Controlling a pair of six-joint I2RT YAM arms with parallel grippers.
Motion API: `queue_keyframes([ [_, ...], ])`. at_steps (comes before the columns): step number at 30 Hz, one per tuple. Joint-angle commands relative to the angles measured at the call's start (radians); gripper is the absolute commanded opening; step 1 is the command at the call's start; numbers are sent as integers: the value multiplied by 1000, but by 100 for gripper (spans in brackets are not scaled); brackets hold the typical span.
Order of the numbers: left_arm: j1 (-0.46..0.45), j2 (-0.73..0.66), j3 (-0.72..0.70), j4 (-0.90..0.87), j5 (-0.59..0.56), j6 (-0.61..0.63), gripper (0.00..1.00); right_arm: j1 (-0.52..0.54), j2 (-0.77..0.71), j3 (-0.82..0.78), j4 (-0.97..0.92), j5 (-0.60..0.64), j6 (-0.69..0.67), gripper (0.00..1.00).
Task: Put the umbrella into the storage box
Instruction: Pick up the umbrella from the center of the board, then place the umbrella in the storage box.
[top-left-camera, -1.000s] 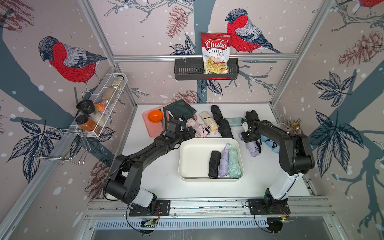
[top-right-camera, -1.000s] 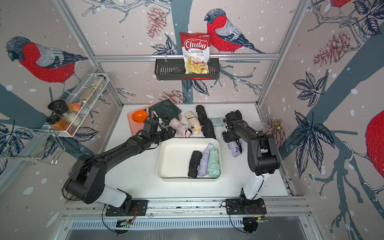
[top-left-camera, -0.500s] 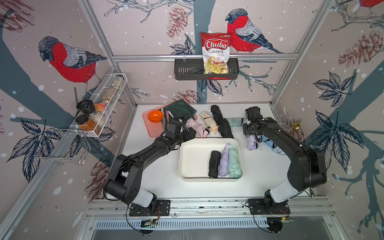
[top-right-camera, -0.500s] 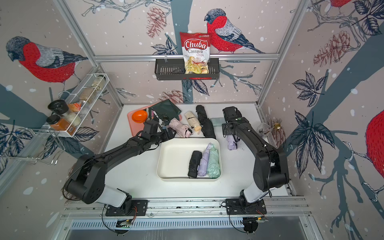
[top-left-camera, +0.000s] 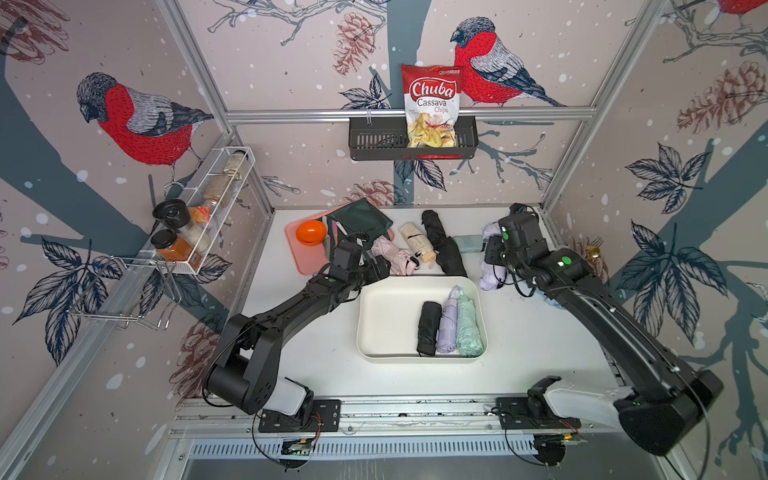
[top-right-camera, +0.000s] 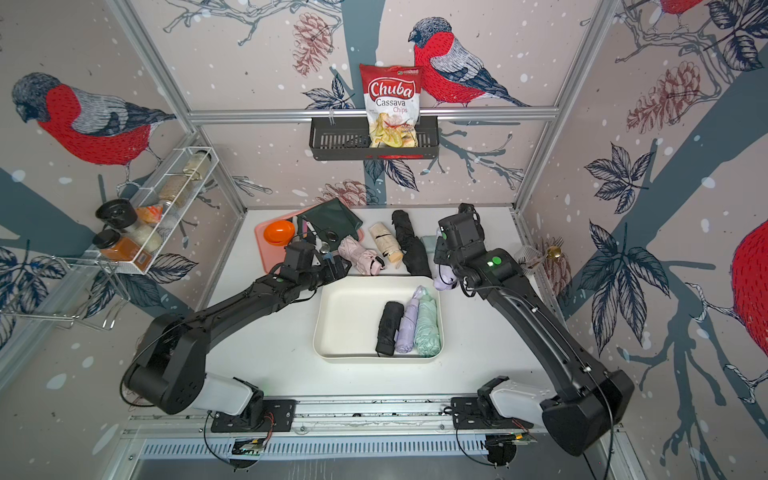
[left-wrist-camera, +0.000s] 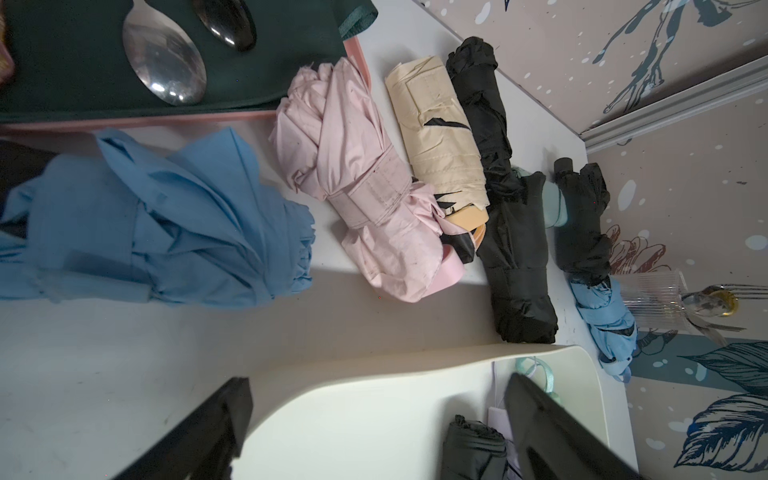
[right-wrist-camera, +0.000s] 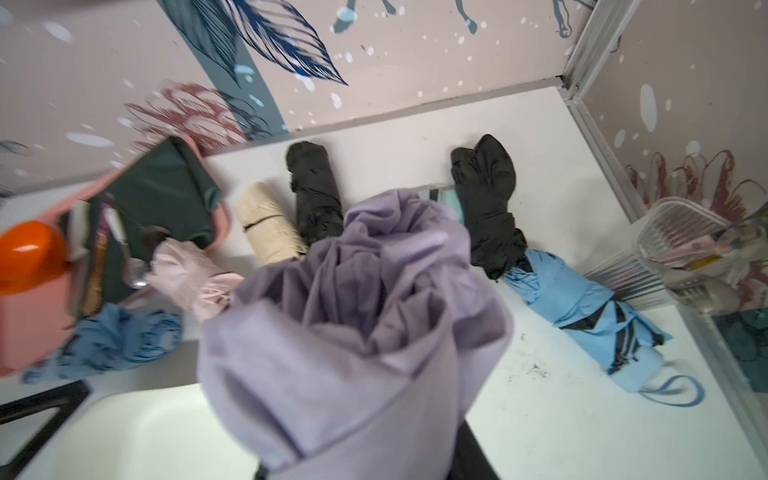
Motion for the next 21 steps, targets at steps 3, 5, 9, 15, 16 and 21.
queue_keyframes([
  [3, 3, -32, -10, 33, -55, 4, 99, 125, -81, -74, 93, -9, 271, 0],
  [5, 3, -41, -15, 26, -69, 6, 98, 188, -89, -110, 128, -12, 348, 0],
  [9, 3, -52, -18, 8, -78, 3, 99, 302, -56, -150, 179, -14, 442, 0],
  [15, 3, -76, -37, 5, -80, -11, 98, 413, 29, -169, 207, -42, 535, 1],
  [16, 3, -81, -39, 5, -80, -13, 99, 424, 45, -171, 208, -49, 544, 1],
  [21, 3, -94, -53, 6, -78, -21, 99, 449, 128, -156, 174, -65, 542, 4],
])
